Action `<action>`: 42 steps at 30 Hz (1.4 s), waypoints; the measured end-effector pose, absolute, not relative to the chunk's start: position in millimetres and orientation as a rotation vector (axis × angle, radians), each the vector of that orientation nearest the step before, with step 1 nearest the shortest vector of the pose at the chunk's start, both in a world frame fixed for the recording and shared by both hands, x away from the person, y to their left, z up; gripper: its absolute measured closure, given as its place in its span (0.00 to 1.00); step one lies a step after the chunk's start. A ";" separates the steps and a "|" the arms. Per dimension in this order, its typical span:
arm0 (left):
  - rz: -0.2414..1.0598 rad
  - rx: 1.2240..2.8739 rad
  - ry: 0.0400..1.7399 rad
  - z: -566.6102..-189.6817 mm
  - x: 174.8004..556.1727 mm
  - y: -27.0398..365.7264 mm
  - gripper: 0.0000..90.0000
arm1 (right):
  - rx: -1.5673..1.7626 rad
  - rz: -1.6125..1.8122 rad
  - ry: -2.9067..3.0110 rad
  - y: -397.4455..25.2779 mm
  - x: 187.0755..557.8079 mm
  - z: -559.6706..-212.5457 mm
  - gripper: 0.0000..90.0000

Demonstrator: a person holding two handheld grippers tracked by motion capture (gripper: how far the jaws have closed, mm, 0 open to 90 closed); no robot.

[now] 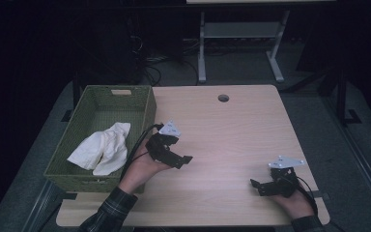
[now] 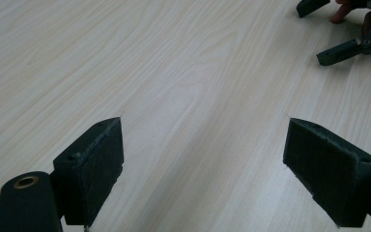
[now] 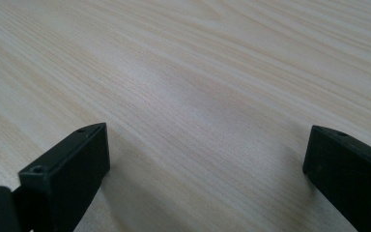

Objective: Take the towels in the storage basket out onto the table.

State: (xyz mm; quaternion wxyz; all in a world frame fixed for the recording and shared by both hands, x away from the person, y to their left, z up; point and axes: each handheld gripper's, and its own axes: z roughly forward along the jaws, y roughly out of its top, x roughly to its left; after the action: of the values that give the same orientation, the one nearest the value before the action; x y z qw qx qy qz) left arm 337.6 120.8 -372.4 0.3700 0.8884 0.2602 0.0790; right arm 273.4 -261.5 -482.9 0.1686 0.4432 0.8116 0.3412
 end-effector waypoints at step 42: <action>0.279 2.240 0.828 -332.4 369.1 226.1 0.19 | 1.253 0.970 2.307 -261.7 273.7 -483.0 0.02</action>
State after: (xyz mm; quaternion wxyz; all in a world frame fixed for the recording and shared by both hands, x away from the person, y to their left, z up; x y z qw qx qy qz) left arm 369.1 226.1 -332.4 0.3602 0.8692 0.3212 0.1081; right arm 273.7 -261.7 -483.0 0.1703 0.4411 0.8123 0.3415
